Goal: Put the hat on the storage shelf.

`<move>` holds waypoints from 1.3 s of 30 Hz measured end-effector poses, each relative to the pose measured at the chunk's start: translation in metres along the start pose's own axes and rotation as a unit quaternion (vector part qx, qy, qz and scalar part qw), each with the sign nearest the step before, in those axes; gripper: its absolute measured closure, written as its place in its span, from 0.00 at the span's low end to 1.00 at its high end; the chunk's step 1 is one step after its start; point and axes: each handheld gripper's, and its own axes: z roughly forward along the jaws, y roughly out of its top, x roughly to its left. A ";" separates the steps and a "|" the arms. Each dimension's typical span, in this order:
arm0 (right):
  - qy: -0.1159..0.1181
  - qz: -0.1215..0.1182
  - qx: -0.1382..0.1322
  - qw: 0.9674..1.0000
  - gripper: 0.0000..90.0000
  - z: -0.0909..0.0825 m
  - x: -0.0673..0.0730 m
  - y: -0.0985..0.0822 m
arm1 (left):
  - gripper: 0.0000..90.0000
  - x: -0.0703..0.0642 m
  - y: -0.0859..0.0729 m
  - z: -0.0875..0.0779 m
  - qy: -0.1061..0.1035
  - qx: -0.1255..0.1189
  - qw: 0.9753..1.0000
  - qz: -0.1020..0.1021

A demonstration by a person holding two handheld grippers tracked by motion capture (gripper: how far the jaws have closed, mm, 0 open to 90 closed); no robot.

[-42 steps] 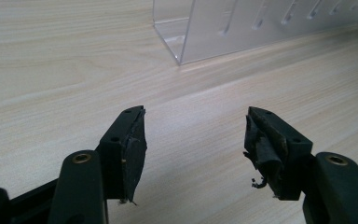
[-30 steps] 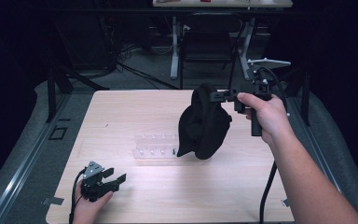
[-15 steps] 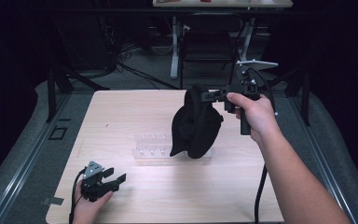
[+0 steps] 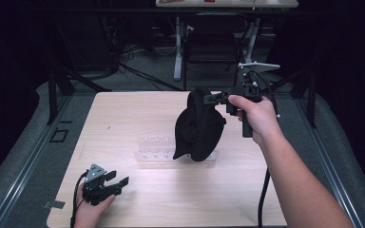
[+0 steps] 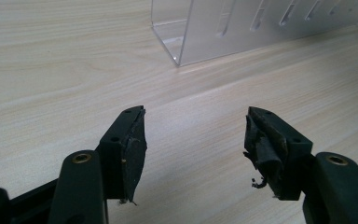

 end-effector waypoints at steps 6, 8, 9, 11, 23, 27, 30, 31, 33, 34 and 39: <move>-0.003 0.001 0.003 1.000 0.98 0.004 -0.003 0.000 | 0.43 -0.002 0.000 0.001 -0.001 0.001 1.000 0.006; 0.001 0.005 -0.001 1.000 0.98 0.005 -0.004 -0.001 | 0.43 -0.002 0.001 0.000 -0.001 0.003 1.000 0.007; 0.000 0.007 -0.002 1.000 0.98 0.006 -0.005 -0.001 | 0.43 -0.003 0.001 0.000 -0.002 0.002 1.000 0.007; 0.000 0.007 -0.002 1.000 0.98 0.006 -0.007 0.000 | 0.43 -0.003 0.001 0.000 -0.002 -0.001 1.000 0.005; 0.016 0.006 -0.006 1.000 0.98 0.019 -0.002 0.000 | 0.46 -0.018 0.013 -0.001 -0.024 -0.021 0.999 0.022; 0.015 0.002 -0.004 1.000 0.98 0.022 0.000 0.001 | 0.48 -0.027 0.020 -0.003 -0.029 -0.036 0.998 0.040; 0.016 0.002 -0.006 1.000 0.98 0.025 0.001 0.001 | 0.49 -0.032 0.025 -0.004 -0.032 -0.042 0.997 0.051; 0.015 0.002 -0.006 1.000 0.98 0.025 0.002 0.001 | 0.49 -0.034 0.027 -0.005 -0.032 -0.044 0.997 0.055; 0.015 0.001 -0.007 1.000 0.98 0.026 0.002 0.001 | 0.49 -0.036 0.030 -0.006 -0.036 -0.047 0.996 0.062; 0.016 0.002 -0.008 1.000 0.98 0.027 0.002 0.001 | 0.49 -0.038 0.031 -0.006 -0.037 -0.051 0.996 0.063; 0.021 0.004 -0.007 1.000 0.98 0.029 0.002 0.001 | 0.51 -0.043 0.043 -0.004 -0.045 -0.060 0.995 0.070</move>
